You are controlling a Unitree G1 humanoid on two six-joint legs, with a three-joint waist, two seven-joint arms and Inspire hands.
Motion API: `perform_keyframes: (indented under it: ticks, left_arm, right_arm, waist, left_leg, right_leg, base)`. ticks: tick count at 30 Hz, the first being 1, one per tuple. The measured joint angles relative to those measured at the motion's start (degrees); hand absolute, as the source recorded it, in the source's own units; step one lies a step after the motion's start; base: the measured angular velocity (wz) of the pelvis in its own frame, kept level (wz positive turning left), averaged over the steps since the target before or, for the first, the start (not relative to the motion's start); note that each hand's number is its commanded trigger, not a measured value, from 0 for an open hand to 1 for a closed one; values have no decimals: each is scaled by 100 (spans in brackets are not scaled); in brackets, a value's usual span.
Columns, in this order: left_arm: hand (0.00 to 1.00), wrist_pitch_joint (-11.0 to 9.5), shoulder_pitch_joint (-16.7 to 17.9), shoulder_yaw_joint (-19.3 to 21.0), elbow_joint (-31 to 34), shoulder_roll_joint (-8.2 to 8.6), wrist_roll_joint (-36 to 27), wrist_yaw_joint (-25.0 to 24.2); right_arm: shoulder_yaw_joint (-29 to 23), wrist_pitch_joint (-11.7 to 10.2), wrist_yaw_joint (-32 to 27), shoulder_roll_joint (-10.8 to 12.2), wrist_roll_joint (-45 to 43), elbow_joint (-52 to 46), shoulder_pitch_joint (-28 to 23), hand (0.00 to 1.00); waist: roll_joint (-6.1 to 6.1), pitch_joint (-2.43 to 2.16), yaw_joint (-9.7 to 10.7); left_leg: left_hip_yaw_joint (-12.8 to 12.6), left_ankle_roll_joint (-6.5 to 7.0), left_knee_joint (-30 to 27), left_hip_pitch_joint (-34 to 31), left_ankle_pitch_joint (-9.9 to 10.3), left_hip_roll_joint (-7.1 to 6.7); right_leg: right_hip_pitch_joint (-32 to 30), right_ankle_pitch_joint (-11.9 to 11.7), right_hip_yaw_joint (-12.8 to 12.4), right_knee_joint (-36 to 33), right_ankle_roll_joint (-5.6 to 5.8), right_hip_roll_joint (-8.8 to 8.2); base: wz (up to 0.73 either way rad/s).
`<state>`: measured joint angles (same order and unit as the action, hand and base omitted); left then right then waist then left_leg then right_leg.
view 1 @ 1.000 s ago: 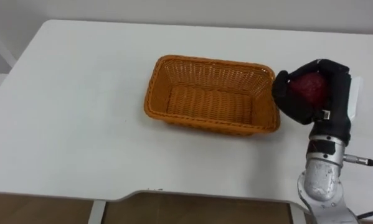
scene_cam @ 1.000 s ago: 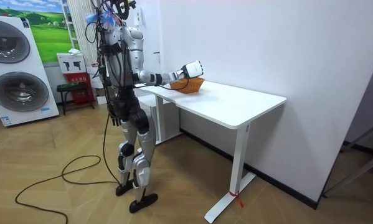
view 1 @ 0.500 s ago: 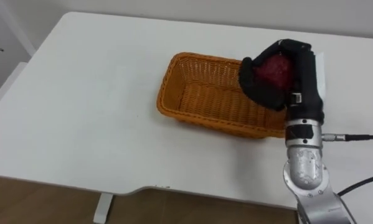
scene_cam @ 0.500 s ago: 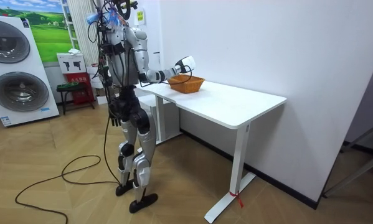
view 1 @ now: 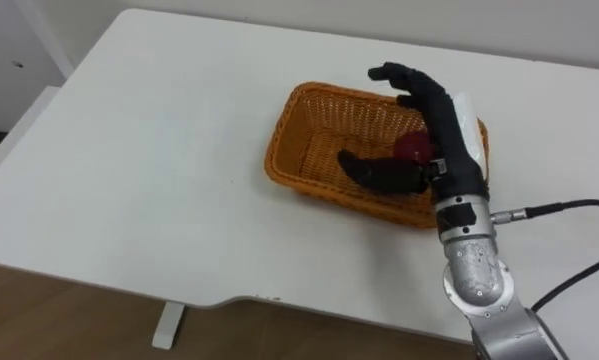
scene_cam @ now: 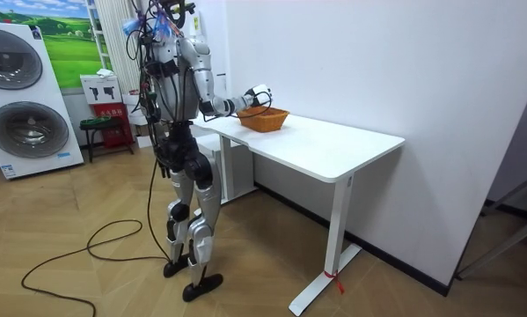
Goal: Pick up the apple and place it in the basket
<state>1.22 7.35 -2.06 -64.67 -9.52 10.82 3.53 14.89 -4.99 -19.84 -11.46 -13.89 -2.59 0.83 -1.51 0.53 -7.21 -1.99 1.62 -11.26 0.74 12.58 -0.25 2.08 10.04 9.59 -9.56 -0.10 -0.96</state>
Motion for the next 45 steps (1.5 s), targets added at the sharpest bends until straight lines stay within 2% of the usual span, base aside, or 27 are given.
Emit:
perform_keyframes:
  ticks: [3,9,12,16,18,20,22,23,26,28,30,31,34,37,42,45]
  left_arm:
    - [0,13,29,73,0,-1,0,-23]
    - [0,5,106,224,108,1,-4,-157]
    - [0,-7,240,439,95,-15,-2,-150]
    - [0,-7,434,902,58,-18,27,-146]
    - [0,-46,552,1127,51,-33,38,-133]
    - [0,-143,756,1453,53,-42,113,-121]
    - [0,-161,872,1666,58,-51,103,-90]
    - [0,-160,951,1667,58,-69,102,-30]
    - [0,-159,1040,1684,56,-80,97,14]
    - [0,-154,1042,1686,65,-85,113,4]
    - [0,-130,1066,1685,73,-86,114,-11]
    - [0,-116,1065,1708,90,-89,115,-11]
    - [0,-118,1085,1774,178,-84,125,-9]
    - [0,-116,1094,1775,186,-80,110,-19]
    - [0,-57,1093,1790,196,-69,131,-46]
    - [0,51,1097,1790,279,-49,215,-130]
  right_arm:
    - [-126,2,5,0,29,3,1,0]
    - [-774,-49,-17,-3,287,196,10,0]
    - [-1335,-48,-150,-8,292,257,12,0]
    - [-2435,-61,-723,-157,417,255,38,0]
    - [-2925,-157,-1113,-255,417,255,26,0]
    - [-3570,-341,-1654,-351,521,263,-31,0]
    - [-4055,-414,-2086,-493,795,360,-56,0]
    - [-4281,-433,-2363,-620,961,480,-90,0]
    - [-4841,-498,-2918,-792,1473,1012,-191,0]
    - [-5068,-492,-3157,-801,1875,1168,-414,0]
    - [-5180,-517,-3323,-803,2330,1335,-559,0]
    - [-5291,-534,-3396,-804,2546,1674,-604,0]
    - [-5515,-549,-3447,-804,3161,2735,-844,0]
    - [-5492,-494,-3347,-793,3980,3915,-894,0]
    - [-5373,-479,-2995,-434,4246,5444,-913,0]
    - [-5103,-265,-2509,-211,4260,6271,-925,0]
  waist:
    - [-2,0,23]
    - [1,-3,135]
    - [6,-8,330]
    - [19,-26,534]
    - [24,-30,600]
    - [11,-65,745]
    - [-13,-82,823]
    - [-32,-92,881]
    - [-99,-89,1037]
    - [-140,-72,1098]
    - [-107,-83,1170]
    - [-145,-68,1223]
    - [-129,-110,1234]
    - [-87,-109,1229]
    - [-37,-109,1210]
    - [-23,-103,1140]
  left_leg:
    - [3,2,-2,-5,-1,-5]
    - [-18,10,-7,-3,-6,-13]
    - [-22,18,-13,0,-11,-25]
    - [-32,33,-6,25,-20,-46]
    - [-33,34,-4,62,-20,-50]
    - [-33,34,11,103,-20,-48]
    - [-37,34,11,104,-20,-44]
    - [-55,34,6,101,-20,-42]
    - [-64,34,-20,83,-20,-42]
    - [-84,34,-32,70,-20,-37]
    - [-97,34,-19,55,-17,-29]
    - [-93,34,-22,54,-17,-36]
    - [-118,36,-35,75,-18,-42]
    - [-125,41,-16,94,-21,-43]
    - [-142,40,-15,91,-21,-41]
    - [-151,40,-30,90,-21,-44]
  right_leg:
    - [0,0,-5,-1,0,-8]
    - [8,0,60,2,0,-24]
    - [25,0,76,-2,1,-37]
    - [40,0,56,-3,2,-58]
    - [76,0,65,1,2,-59]
    - [104,2,78,0,6,-57]
    - [103,2,59,-3,6,-53]
    - [101,2,60,-2,6,-53]
    - [93,2,60,-8,7,-58]
    - [87,4,44,-35,8,-58]
    - [82,7,-1,-43,9,-53]
    - [82,5,-13,-35,10,-54]
    - [99,3,-82,-37,13,-53]
    - [84,4,-141,-61,15,-48]
    - [103,13,-152,-30,18,-32]
    - [96,13,-157,-19,18,-40]
  base:
    - [0]
    - [1]
    - [3]
    - [-1]
    - [0]
    - [0]
    - [-2]
    - [-4]
    - [-1]
    - [-4]
    - [-9]
    - [0]
    - [-2]
    - [-5]
    - [0]
    - [0]
